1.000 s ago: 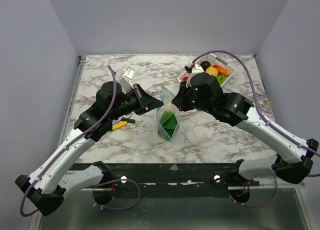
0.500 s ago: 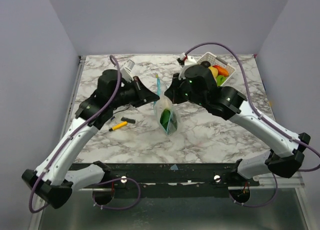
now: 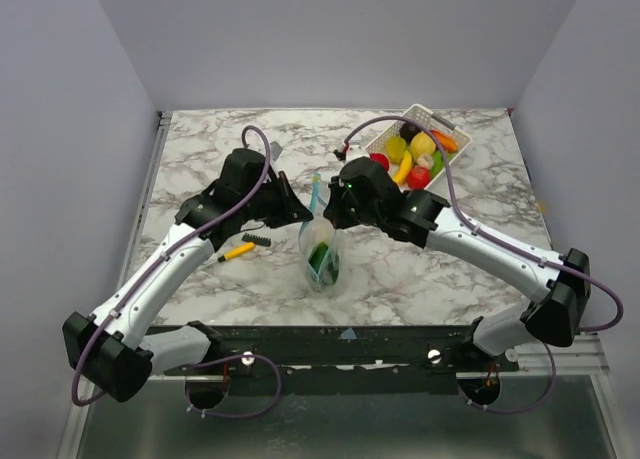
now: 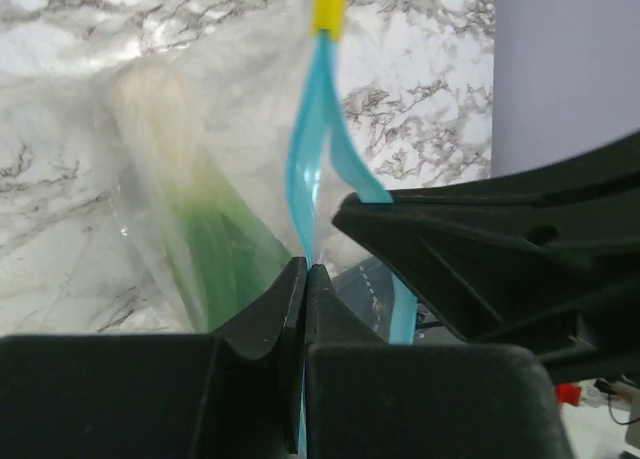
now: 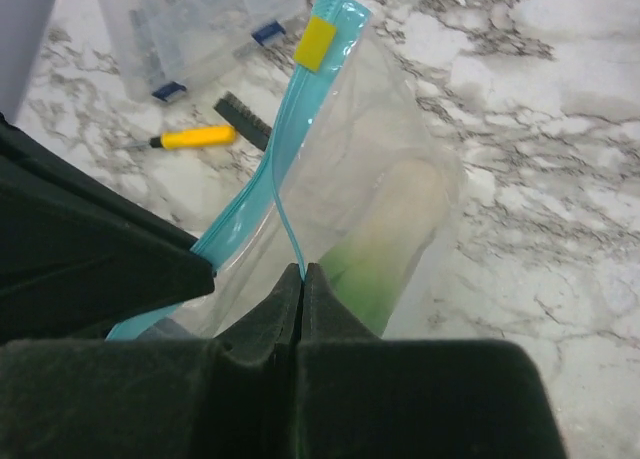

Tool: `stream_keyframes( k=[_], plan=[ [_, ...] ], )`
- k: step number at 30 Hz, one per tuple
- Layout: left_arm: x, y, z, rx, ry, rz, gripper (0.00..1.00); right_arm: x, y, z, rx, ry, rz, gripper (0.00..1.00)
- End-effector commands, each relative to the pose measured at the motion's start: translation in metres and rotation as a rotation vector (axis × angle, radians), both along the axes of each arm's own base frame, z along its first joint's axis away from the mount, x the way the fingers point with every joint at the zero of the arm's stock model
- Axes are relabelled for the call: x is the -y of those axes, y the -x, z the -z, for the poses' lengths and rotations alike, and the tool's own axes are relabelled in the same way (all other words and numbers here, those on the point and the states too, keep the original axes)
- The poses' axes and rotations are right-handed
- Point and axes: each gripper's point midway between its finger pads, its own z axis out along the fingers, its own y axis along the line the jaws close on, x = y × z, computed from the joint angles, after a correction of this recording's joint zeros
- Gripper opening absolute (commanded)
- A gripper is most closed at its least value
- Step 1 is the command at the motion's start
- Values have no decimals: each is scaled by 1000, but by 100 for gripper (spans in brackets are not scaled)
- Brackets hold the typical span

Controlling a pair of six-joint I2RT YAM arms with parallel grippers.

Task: Place the food in the zip-top bag and seal the zipper
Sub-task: Adjust the zipper food storage bag at the center of the board.

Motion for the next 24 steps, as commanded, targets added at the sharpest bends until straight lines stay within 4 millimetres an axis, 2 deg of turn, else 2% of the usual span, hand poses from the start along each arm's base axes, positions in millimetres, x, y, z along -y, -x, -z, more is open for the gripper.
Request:
stream_keyframes(
  k=[1,2,5,7,11,16,20,22,24],
  plan=[
    [-13,1,-68,246,-16,37,0,-20,-6,-69,71,-163,-24,0],
    [-18,-1,-72,276,-48,28,2,-21,-5,-73,71,-174,-26,0],
    [-34,-7,-67,310,-163,10,40,-22,-5,-79,73,-194,-20,0],
    [-41,-8,-62,310,-235,23,50,-22,-6,-81,75,-201,-13,0],
    [-41,-3,-54,312,-301,80,62,-23,-6,-83,74,-209,-15,0],
    [-36,-2,-47,303,-389,116,64,-26,-8,-82,72,-210,-11,0],
    [-25,2,-37,278,-385,148,60,-27,-9,-83,71,-216,-8,0],
    [-19,5,-35,274,-362,160,52,-27,-9,-83,70,-217,-7,0],
    [-14,7,-36,280,-333,180,40,-25,-10,-80,71,-209,3,0]
  ],
)
